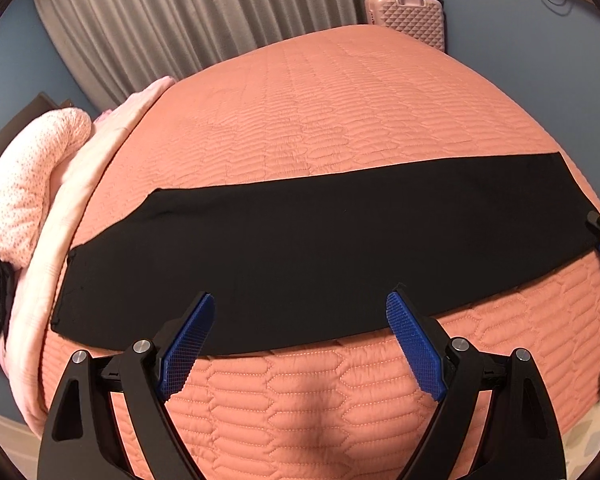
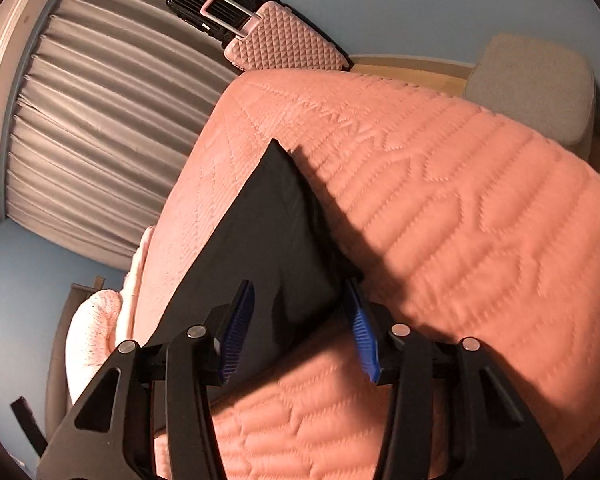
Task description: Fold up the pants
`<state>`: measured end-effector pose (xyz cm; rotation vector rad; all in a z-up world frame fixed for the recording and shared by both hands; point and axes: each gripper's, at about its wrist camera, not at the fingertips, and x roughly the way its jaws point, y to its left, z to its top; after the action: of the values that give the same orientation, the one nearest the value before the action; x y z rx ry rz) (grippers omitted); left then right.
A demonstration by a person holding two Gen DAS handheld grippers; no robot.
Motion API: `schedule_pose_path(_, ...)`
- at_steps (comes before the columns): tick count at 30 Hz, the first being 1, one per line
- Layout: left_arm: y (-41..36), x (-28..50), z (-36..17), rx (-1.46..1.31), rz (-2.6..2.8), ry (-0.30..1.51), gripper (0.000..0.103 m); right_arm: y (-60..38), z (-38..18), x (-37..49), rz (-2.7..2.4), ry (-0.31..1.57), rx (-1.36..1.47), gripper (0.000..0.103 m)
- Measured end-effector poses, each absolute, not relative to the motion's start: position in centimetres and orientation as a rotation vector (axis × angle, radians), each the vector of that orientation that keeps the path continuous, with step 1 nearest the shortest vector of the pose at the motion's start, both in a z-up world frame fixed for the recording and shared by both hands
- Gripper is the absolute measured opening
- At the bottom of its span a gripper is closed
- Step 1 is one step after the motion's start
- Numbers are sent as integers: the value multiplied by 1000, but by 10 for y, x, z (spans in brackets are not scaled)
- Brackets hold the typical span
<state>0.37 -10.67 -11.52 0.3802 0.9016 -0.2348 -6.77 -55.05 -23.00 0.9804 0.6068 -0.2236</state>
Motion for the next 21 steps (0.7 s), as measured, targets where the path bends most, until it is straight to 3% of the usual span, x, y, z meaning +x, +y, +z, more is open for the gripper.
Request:
schedule_pose_path(1,-106,4,-116,375,-232,904,86,-550,-230,-64,-239,618,964,34)
schedule_pose_path(2,-105,5,-116,374,-225,906,86,-549,-231,-69,-228,621,977,19)
schedule_pose_path(3,-102,5,-117,375,-218,909,86,-550,-231,-71,-230,621,988,15)
schedule_pose_path(9,-68,12,-119,337,-180,918,86,-515,-175,-50,-234,629,817,12)
schedule_pose_path(14,-10,26,-126,236,-108,947,86,-405,-108,19,-40,691,541,12)
schedule_pose_path(21,90,32,-130,143,17,940,86,-203,-124,131,248,844,354,12)
